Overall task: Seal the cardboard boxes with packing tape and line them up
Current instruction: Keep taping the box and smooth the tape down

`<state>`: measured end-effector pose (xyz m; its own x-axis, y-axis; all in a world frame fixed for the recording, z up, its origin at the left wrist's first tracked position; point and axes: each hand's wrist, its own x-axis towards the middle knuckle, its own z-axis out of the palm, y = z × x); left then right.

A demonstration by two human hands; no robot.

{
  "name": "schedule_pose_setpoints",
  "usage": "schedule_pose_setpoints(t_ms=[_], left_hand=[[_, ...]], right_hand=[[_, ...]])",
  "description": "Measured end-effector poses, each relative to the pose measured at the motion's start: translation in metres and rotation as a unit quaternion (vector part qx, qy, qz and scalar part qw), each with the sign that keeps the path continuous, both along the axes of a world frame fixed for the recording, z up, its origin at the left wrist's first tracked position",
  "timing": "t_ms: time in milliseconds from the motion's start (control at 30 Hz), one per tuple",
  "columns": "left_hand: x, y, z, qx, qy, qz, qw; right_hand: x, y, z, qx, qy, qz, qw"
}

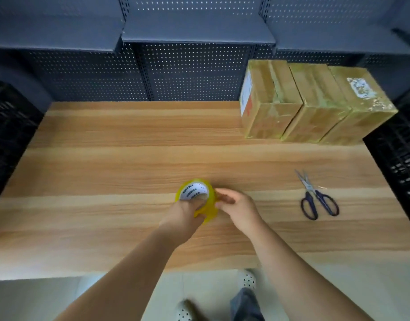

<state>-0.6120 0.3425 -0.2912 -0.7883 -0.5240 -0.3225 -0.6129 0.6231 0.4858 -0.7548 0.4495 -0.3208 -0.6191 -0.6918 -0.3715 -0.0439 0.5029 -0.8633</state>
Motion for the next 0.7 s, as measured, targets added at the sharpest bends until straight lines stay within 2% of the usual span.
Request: schedule_pose_setpoints(t_ms=[100,267,367,500,600,700], left_hand=[[0.002,-0.005,0.011,0.056,0.058,0.018,0.997],[-0.011,-0.003,0.033,0.086,0.123,-0.005,0.989],[-0.025,0.002,0.045,0.087,0.132,-0.023,0.987],[-0.052,0.015,0.059,0.079,0.15,-0.014,0.985],[-0.08,0.032,0.062,0.065,0.158,0.018,0.985],[-0.107,0.04,0.058,0.088,0.161,0.077,0.98]], right_hand=[[-0.009,-0.001,0.022,-0.033,0.031,0.002,0.999],[-0.029,0.005,0.056,-0.057,0.116,0.014,0.992],[-0.042,0.013,0.071,-0.057,0.198,0.033,0.978],[-0.06,0.02,0.081,-0.035,0.335,0.065,0.939],[-0.077,0.031,0.09,-0.014,0.349,0.076,0.934],[-0.094,0.048,0.089,-0.018,0.362,0.103,0.926]])
